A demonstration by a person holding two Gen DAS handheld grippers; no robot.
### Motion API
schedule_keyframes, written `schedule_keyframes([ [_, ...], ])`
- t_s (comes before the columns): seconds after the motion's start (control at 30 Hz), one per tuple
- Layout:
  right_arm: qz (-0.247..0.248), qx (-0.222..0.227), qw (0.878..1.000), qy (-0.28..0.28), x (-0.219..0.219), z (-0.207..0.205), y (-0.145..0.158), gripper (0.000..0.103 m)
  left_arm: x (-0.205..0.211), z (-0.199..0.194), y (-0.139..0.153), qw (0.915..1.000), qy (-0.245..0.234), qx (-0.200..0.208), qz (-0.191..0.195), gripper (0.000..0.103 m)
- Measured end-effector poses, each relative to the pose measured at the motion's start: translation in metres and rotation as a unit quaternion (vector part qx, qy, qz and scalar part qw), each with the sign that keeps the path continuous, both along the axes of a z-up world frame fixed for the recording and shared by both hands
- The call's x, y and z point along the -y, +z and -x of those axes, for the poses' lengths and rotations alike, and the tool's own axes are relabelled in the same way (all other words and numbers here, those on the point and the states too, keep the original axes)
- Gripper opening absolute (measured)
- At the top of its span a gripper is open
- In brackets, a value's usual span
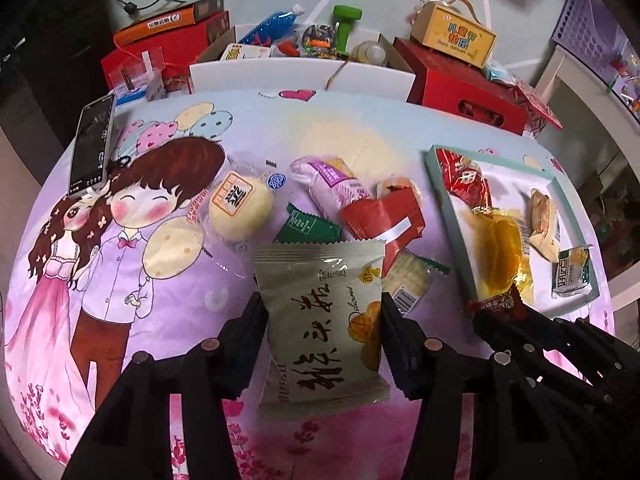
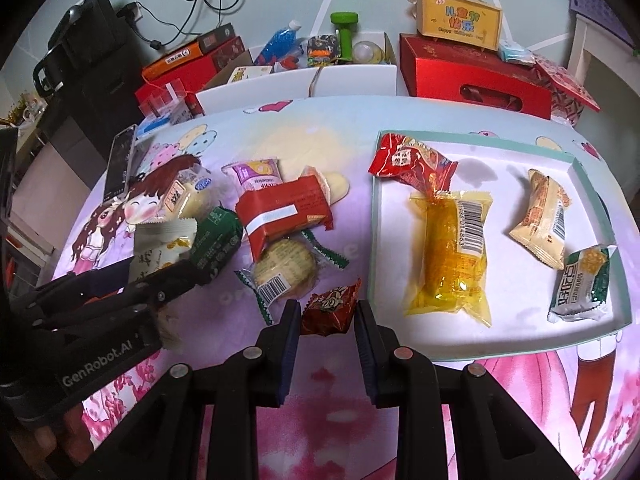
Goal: Organize snacks
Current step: 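Grasp and lift the white pastry bag with the left tool while the right tool holds the candy, then carry the white bag and red candy over the tray and open both tools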
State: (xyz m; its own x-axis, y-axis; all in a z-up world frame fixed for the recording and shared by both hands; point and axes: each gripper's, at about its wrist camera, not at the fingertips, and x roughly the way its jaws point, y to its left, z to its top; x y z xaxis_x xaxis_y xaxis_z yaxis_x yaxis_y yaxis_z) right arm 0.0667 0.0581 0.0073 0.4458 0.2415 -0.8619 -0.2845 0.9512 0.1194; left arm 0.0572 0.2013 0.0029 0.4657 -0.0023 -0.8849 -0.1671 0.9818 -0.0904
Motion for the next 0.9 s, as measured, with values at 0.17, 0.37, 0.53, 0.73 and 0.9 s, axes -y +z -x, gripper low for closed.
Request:
schedule_keyframes([
  [0.17,-0.001,0.004,1.000,-0.003,0.002,0.001,0.003,0.030,0.001,0.001,0.006,0.9999,-0.001,0.011,0.000,0.056],
  [0.37,0.007,0.005,1.000,-0.022,0.015,-0.004,0.002,0.030,0.011,-0.007,0.007,0.9997,-0.019,0.015,0.002,0.056],
  [0.53,0.000,0.003,0.994,-0.105,0.070,-0.017,0.004,0.030,0.036,-0.019,0.012,0.9979,-0.056,0.030,0.011,0.056],
  [0.73,-0.002,0.002,0.985,-0.173,0.121,-0.025,0.006,0.030,0.080,-0.037,0.016,0.9917,-0.121,0.042,0.009,0.057],
  [0.9,-0.011,0.002,0.979,-0.204,0.147,-0.027,0.007,0.030,0.117,-0.055,0.014,0.9842,-0.169,0.050,0.011,0.057],
])
